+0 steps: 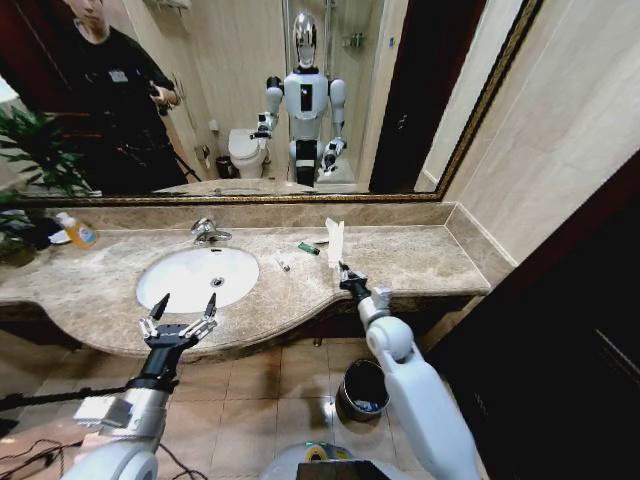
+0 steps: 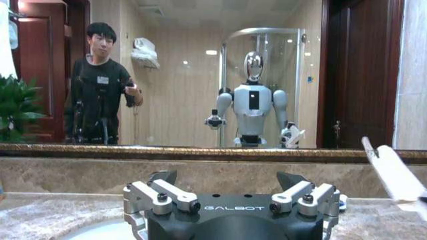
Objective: Pick up the trash from the sink and place it in the trash bin.
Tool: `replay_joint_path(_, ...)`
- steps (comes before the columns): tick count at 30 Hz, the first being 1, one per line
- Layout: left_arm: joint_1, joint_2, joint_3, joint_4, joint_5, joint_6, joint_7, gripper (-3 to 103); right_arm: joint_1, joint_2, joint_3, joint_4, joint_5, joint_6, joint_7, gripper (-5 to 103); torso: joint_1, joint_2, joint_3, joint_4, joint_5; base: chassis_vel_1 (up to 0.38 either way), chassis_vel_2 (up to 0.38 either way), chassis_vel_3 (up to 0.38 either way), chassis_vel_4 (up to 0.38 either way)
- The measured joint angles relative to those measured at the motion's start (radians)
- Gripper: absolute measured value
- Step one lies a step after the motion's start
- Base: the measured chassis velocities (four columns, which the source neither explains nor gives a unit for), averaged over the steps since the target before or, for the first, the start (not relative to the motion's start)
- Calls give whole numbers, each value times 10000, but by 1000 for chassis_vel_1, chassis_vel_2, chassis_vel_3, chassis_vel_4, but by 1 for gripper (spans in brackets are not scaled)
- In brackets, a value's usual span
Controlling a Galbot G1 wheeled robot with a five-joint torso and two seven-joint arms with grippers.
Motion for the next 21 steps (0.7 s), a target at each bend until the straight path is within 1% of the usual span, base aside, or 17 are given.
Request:
replay_joint_path(2,0,0,0,0,0,0,0,100,-227,-288,215,212,126,197,-249,0,0,0,0,-1,0,0,0,0,0)
replay_joint_path(3,0,0,1,0,0,0,0,100,-486,-560,436,481,259,324,-399,0,0,0,0,-2,1,0,0,0,0)
replay_joint_path(5,0,0,0,0,0,0,1,100,-828,-856,683,860,524,370,-401,0,0,0,0,-1,0,0,0,0,0)
replay_joint_path(6,0,0,0,0,0,0,1,100,-828,-856,683,860,524,370,-401,0,0,0,0,-1,0,0,0,0,0)
replay_joint_path(8,0,0,0,0,0,0,0,100,-1431,-1146,957,1294,719,482,-286,0,0,0,0,0,0,0,0,0,0)
replay_joint_path(10,0,0,0,1,0,0,0,100,-1650,-1228,1046,1422,755,554,-240,0,0,0,0,-1,-1,0,0,0,0)
replay_joint_path(13,0,0,0,0,0,0,0,100,-2546,-1425,1447,1758,807,1115,-215,0,0,0,-1,0,0,0,0,0,0)
replay_joint_path(15,0,0,0,0,0,0,0,100,-3024,-1453,1757,1835,800,1428,-379,0,0,0,-1,-1,0,0,0,0,0)
replay_joint_path(16,0,0,0,0,0,0,0,100,-3024,-1453,1757,1835,800,1428,-379,0,0,0,-1,-1,0,0,0,0,0)
replay_joint_path(20,0,0,0,0,0,0,0,100,-4184,-1463,2317,1901,762,2265,-639,0,0,-1,-1,-1,0,0,0,0,0)
replay_joint_path(21,0,0,0,1,0,0,0,100,-4507,-1424,2416,1869,716,2613,-699,0,0,-1,-1,-1,0,0,0,0,0)
